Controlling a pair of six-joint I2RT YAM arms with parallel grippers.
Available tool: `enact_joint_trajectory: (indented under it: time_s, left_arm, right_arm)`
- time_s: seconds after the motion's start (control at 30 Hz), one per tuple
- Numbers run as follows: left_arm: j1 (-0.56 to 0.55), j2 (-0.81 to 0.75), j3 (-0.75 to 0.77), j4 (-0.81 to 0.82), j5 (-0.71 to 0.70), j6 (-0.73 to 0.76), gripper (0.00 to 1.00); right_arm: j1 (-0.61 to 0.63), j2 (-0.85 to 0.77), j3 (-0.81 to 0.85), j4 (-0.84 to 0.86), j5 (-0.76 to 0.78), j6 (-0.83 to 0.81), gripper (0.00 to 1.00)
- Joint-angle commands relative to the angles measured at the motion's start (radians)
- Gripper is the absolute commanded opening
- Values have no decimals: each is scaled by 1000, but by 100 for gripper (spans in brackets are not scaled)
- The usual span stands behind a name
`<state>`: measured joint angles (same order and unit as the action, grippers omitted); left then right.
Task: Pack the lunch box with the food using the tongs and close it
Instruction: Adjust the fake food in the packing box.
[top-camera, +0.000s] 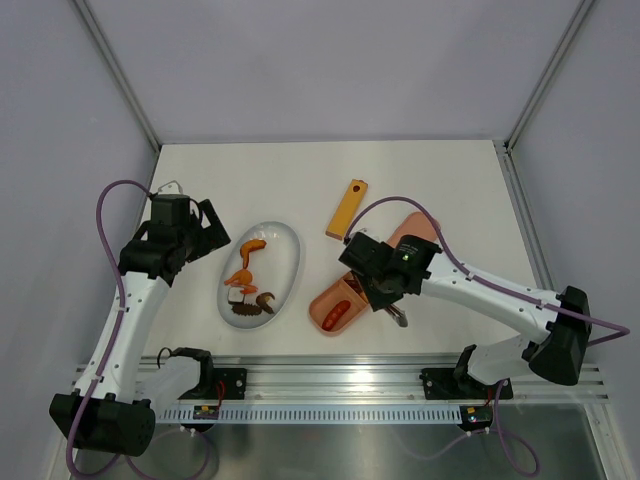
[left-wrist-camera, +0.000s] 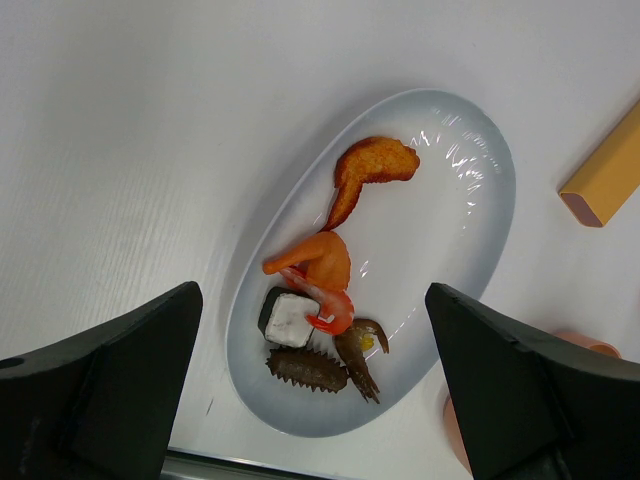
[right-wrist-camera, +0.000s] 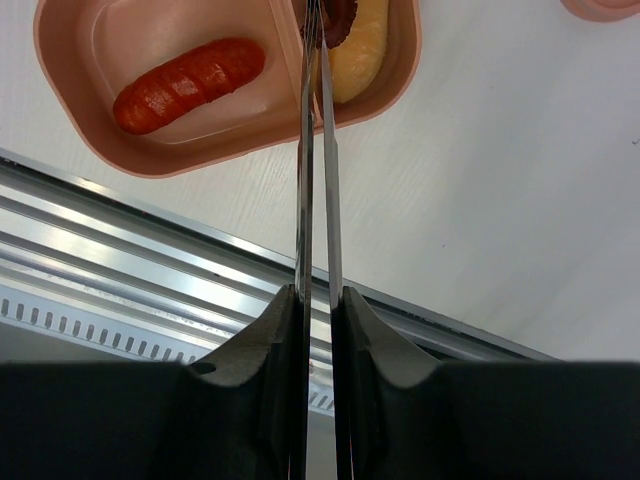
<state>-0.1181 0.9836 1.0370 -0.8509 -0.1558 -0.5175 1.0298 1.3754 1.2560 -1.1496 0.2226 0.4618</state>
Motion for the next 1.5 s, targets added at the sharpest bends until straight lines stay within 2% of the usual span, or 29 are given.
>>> enact_joint_trajectory:
  time_s: [0.0,0.3,0.63,0.8,0.97,1.1,1.47]
  left_arm:
    - [5,-13,-8,44,12,-3,99]
    - [6,-23,-12,38,6,-1,99]
    - [6,-28,-15,41,10,-3,99]
    - [5,-29,-18,41,7,-3,99]
    - [6,-33,-9,33,2,-3,99]
    - [5,-33,8,19,-16,1,99]
    - [18,-11,43,-17,-63,25,99]
  right_arm:
    - [7,16,-13,2,40,20,28]
    - [7,34,-55,4,7,18,27]
    - [13,-15,89,-24,99,8,25]
    - [24,-16,166,39,115,-31,26]
    - [32,54,238,102,90,-69,27]
    - [30,105,246,223,20,-57,29]
    - [65,344,347,391,-107,-126,35]
